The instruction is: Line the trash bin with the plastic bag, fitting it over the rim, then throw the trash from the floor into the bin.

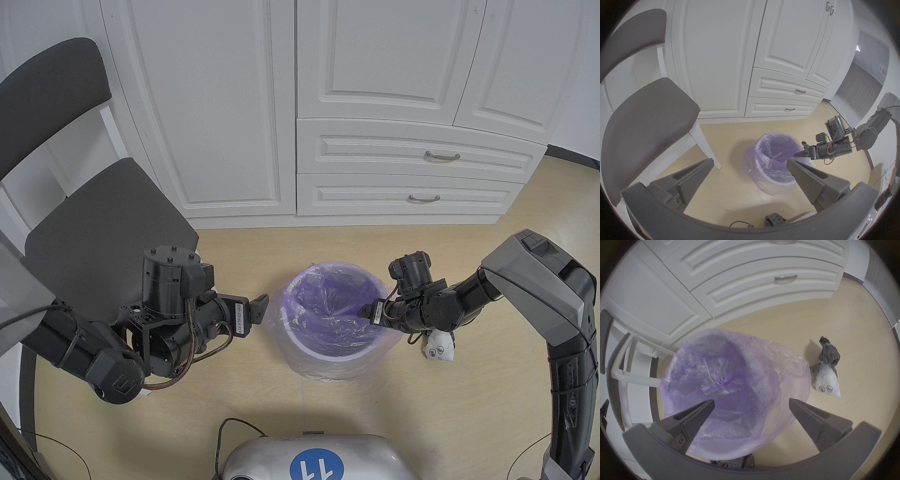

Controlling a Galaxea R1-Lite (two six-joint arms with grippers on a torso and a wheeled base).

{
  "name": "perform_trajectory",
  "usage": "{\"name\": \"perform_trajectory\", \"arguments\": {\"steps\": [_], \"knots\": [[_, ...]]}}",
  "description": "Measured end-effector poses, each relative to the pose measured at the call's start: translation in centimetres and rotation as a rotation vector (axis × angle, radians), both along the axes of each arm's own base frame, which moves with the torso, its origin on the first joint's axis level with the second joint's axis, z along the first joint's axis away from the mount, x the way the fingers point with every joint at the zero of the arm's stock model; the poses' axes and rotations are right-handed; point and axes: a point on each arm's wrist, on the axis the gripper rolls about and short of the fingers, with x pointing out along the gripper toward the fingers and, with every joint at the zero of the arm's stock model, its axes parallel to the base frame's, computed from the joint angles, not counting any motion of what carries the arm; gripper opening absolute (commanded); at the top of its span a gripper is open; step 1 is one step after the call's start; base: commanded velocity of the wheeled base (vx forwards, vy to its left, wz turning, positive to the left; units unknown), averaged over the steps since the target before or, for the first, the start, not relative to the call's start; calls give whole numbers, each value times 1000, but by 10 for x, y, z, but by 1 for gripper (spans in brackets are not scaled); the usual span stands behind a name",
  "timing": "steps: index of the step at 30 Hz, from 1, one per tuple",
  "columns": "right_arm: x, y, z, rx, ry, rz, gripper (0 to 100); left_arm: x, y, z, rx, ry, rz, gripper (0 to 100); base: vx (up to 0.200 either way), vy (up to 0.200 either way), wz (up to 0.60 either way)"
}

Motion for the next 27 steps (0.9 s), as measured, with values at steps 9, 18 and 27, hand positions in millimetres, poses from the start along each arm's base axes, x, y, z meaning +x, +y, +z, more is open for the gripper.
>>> {"name": "perform_trajectory", "arguments": {"steps": [9,18,27], "knots": [[-12,3,3,-6,175,56,100,-2,-4,-3,4,-1,-6,100,0,0,0],[-45,23,19,14,285,220,100,-2,-6,-6,18,-25,5,100,0,0,0],[-50,30,12,-4,297,248,100,-2,-6,-9,26,-18,4,100,0,0,0]]}}
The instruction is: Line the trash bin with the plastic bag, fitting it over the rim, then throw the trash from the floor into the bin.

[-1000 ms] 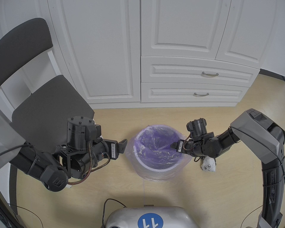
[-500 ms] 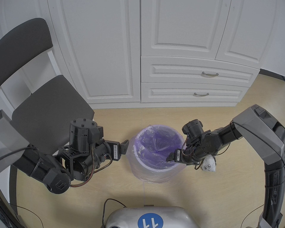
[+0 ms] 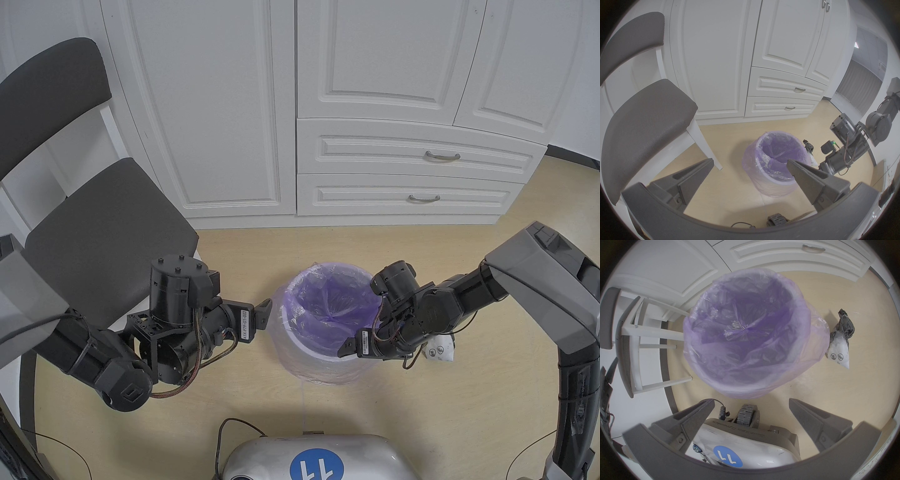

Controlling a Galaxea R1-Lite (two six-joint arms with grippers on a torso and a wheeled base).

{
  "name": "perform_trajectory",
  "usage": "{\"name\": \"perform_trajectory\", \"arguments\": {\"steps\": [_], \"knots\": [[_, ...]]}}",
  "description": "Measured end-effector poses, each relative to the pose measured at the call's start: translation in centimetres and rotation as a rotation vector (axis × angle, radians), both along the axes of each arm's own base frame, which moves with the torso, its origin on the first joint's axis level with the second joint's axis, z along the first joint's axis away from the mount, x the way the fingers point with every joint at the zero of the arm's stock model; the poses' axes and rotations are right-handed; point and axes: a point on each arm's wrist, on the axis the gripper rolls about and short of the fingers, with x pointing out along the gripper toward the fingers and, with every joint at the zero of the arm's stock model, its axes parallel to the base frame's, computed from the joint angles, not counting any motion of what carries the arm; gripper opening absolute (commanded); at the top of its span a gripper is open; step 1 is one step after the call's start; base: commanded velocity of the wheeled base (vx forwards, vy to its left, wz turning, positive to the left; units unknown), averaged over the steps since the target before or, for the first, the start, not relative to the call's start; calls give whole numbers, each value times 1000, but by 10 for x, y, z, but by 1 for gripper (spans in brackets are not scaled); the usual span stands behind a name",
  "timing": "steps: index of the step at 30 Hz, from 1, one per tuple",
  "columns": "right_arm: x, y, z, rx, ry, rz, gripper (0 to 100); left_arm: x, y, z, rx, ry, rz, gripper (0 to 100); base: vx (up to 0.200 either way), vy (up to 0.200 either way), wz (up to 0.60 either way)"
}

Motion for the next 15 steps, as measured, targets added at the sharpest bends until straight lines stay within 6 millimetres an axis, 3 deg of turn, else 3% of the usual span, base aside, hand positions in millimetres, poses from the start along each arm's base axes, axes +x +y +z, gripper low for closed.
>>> {"name": "perform_trajectory", "arguments": {"steps": [10,15], "knots": [[27,-42,45,76,-123,-147,100,1,0,-1,-7,-10,1,100,0,0,0],[43,-42,39,127,-166,-217,100,2,-1,-3,-5,-8,2,100,0,0,0]]}}
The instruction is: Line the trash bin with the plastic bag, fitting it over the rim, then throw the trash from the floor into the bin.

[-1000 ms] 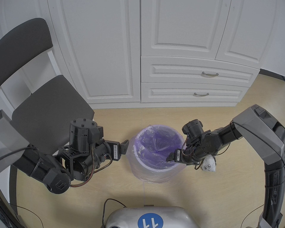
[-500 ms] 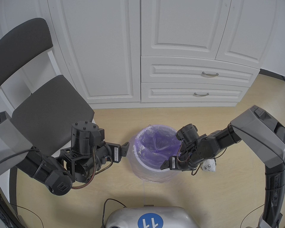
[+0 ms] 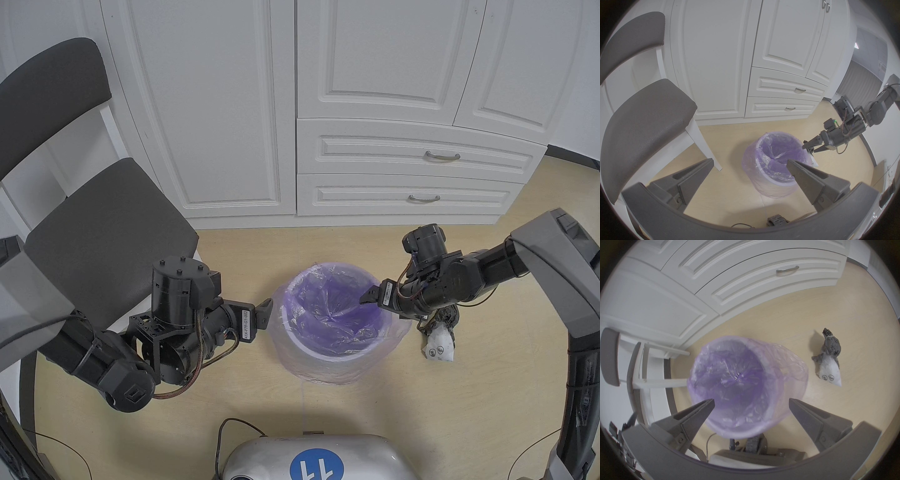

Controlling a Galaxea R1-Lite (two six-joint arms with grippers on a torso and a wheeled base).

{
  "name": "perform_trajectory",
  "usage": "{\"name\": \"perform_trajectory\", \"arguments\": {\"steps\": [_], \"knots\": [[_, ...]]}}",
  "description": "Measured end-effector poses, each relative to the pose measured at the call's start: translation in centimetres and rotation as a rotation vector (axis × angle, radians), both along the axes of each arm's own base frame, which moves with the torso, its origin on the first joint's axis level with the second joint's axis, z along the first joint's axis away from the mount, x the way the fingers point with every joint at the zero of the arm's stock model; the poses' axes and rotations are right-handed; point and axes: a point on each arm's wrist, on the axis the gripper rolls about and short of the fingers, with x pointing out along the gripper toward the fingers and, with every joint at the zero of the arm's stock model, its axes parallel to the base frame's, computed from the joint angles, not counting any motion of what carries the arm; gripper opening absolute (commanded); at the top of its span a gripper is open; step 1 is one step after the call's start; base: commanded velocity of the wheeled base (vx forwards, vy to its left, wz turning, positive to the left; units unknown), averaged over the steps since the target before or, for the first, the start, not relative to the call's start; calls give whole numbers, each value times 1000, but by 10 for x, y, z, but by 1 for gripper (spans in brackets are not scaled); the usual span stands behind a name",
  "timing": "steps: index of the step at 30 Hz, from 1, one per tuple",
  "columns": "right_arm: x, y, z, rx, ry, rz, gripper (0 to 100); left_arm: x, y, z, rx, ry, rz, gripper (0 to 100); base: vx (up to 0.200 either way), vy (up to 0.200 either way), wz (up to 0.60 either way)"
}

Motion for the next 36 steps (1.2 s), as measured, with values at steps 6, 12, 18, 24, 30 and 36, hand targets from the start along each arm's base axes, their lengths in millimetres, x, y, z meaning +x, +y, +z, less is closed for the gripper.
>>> {"name": "perform_trajectory", "arguments": {"steps": [6,12,18,24,30,36], "knots": [[15,18,-32,-1,-17,-65,100,0,0,0,-9,-15,-1,100,0,0,0],[15,25,-54,-44,34,-57,100,1,-1,-2,-12,-25,-3,100,0,0,0],[-1,24,-57,-102,126,31,100,1,-1,-4,-7,-20,-4,100,0,0,0],[-21,31,-62,-144,176,140,100,1,-1,-6,-5,-15,-4,100,0,0,0],[-34,39,-70,-171,206,188,100,1,0,-7,-4,-15,-3,100,0,0,0],[-36,41,-76,-185,218,202,100,0,0,-8,-2,-13,-2,100,0,0,0]]}}
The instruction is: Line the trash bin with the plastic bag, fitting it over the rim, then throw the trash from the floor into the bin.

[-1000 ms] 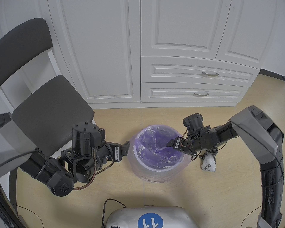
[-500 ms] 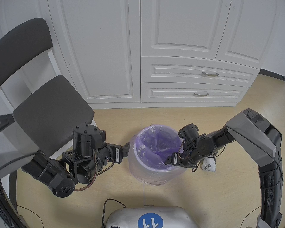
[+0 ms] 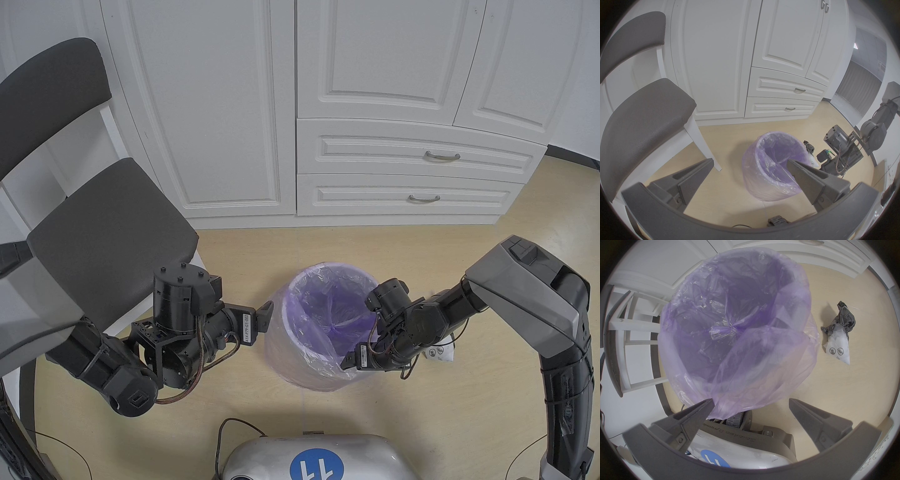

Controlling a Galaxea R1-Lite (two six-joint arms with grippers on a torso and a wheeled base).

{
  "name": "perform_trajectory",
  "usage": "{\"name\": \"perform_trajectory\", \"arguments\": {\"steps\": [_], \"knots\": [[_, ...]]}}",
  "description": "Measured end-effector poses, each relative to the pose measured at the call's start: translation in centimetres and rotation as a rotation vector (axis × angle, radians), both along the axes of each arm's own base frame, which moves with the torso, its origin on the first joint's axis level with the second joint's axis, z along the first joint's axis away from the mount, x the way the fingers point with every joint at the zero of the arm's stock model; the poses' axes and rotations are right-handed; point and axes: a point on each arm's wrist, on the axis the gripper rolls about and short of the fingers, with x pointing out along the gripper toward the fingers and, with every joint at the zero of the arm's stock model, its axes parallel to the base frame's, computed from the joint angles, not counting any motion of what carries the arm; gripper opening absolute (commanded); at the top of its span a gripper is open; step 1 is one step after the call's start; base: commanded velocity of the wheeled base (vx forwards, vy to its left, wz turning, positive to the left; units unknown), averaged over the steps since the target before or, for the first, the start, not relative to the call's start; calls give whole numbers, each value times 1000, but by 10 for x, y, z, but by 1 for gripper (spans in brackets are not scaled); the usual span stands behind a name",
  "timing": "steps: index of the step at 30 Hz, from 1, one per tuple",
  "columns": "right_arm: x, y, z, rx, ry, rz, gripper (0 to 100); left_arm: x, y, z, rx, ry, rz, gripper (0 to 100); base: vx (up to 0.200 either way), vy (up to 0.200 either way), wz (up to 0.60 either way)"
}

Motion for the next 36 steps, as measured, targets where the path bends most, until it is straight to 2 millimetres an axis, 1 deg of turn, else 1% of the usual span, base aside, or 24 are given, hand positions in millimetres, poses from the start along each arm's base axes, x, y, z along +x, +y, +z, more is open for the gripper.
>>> {"name": "perform_trajectory", "arguments": {"steps": [3,10,16,21,24,30,36], "knots": [[3,1,-4,-12,-8,-10,100,0,0,-1,1,1,0,100,0,0,0],[11,3,-14,-100,-63,-72,100,1,-1,-3,5,8,0,100,0,0,0],[22,-1,-15,-104,-131,-117,100,5,-2,-4,-13,-18,6,100,0,0,0],[31,-13,-15,-102,-156,-157,100,10,-4,-7,-44,-63,10,100,0,0,0],[41,-23,-11,-87,-188,-191,100,13,-6,-12,-50,-71,10,100,0,0,0],[60,-47,-1,-45,-270,-263,100,17,-12,-27,-49,-64,2,100,0,0,0],[66,-61,1,-32,-284,-292,100,20,-18,-46,-28,-23,-8,100,0,0,0]]}}
